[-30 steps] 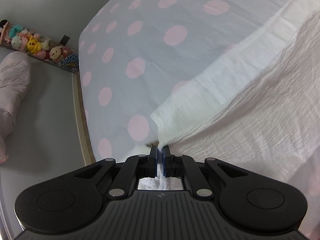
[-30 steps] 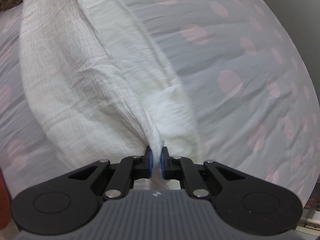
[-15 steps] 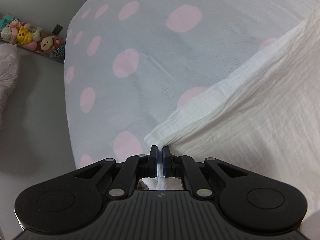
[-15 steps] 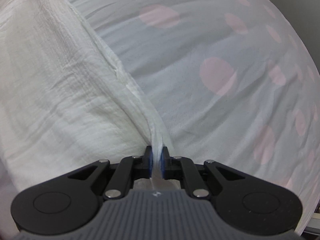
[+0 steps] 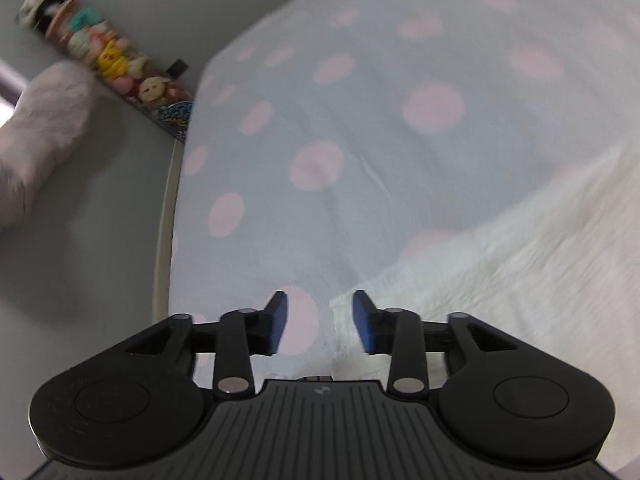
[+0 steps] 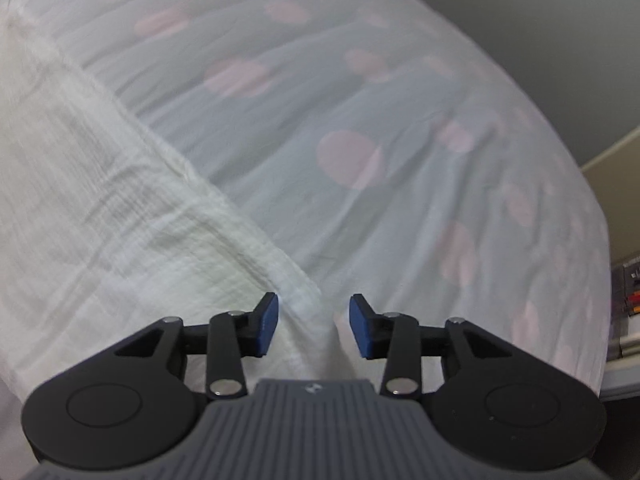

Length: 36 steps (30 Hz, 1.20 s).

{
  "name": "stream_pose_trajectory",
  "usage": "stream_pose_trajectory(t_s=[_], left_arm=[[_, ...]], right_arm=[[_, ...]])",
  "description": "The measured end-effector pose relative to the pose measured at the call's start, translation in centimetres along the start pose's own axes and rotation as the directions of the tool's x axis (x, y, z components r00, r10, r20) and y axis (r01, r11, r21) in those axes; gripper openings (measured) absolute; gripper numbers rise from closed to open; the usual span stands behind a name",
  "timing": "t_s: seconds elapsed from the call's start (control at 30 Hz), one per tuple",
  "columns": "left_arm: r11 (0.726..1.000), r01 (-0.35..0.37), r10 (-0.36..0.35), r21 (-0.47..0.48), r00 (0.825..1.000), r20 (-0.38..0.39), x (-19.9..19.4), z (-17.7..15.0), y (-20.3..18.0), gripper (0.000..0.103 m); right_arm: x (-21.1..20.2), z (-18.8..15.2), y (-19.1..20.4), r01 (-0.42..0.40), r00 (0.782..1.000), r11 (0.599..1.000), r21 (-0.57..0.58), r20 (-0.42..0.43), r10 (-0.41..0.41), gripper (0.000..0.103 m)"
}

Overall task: Fold clothes
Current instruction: 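Open both grippers and release the garment, now folded lengthwise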

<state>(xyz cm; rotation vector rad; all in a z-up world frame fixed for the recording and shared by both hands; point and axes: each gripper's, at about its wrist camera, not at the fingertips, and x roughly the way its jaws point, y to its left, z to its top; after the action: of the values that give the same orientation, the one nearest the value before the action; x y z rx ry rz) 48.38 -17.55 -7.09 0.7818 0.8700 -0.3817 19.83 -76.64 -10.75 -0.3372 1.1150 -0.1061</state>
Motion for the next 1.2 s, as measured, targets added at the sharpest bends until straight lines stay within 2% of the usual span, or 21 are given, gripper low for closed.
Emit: stream_pose_trajectory(t_s=[0.1,0.17,0.33,0.4,0.5,0.53,0.63,0.7,0.83,0.9,1.0,1.07,1.2], left_arm=[[0.997,0.058,-0.057,-0.045,0.998,0.019,-1.1,-0.5,0.6,0.047],[0.996,0.066,-0.066,-0.060,0.998,0.007,-0.7,-0.9,0.4,0.048],[0.995,0.074,-0.074,-0.069,0.997,-0.004,2.3,-1.7,-0.9,0.048],[0.995,0.080,-0.082,-0.056,0.996,-0.044,4.3,-1.8,-1.3,0.047],[0.993,0.066,-0.078,-0.094,0.988,-0.136,7.2,-1.8,-1.2,0.037],[0.991,0.072,-0.086,-0.114,0.988,-0.126,7.5,-1.8,-1.1,0.037],[0.988,0.082,-0.097,-0.133,0.990,-0.104,7.9,-1.7,-1.2,0.022],[0.994,0.062,-0.072,-0.095,0.992,-0.101,7.5,-1.6,-1.8,0.000],[0.995,0.018,-0.022,-0.103,0.999,-0.032,5.3,-1.4,-1.6,0.000],[0.984,-0.023,0.026,-0.176,1.000,0.014,4.4,-1.1,-0.2,0.000],[0.956,-0.045,0.049,-0.289,0.999,0.007,5.0,-1.0,1.6,0.000],[0.957,-0.063,0.063,-0.283,0.998,-0.010,5.7,-1.0,1.3,0.000],[0.953,-0.008,0.006,-0.303,1.000,-0.007,5.4,-1.5,1.2,0.000]], right_arm=[[-0.8,-0.4,0.8,-0.008,1.000,1.000,0.030,0.013,0.007,0.044],[-0.6,-0.6,1.5,0.012,1.000,0.999,0.033,0.012,-0.013,0.044],[-0.4,-1.0,2.6,0.036,0.999,0.998,0.045,0.013,-0.037,0.044],[-0.3,-1.2,2.9,0.039,0.999,0.998,0.039,0.006,-0.039,0.045],[-0.2,-1.6,3.2,0.050,0.999,0.998,0.034,-0.001,-0.050,0.048],[-0.2,-1.8,3.3,0.050,0.999,0.998,0.032,0.001,-0.050,0.048],[0.2,-2.2,3.6,0.059,0.998,0.998,0.030,-0.005,-0.059,0.049],[0.6,-2.7,3.6,0.066,0.998,0.997,0.042,-0.017,-0.065,0.050],[1.2,-3.2,3.7,0.084,0.996,0.994,0.074,-0.021,-0.082,0.050],[1.1,-3.4,4.0,0.095,0.995,0.993,0.073,-0.011,-0.095,0.050],[0.8,-3.6,4.2,0.108,0.994,0.990,0.095,-0.004,-0.108,0.050],[0.5,-3.8,4.4,0.121,0.993,0.986,0.116,-0.010,-0.121,0.050],[-0.9,-4.0,5.4,0.137,0.991,0.983,0.125,-0.012,-0.137,0.050]])
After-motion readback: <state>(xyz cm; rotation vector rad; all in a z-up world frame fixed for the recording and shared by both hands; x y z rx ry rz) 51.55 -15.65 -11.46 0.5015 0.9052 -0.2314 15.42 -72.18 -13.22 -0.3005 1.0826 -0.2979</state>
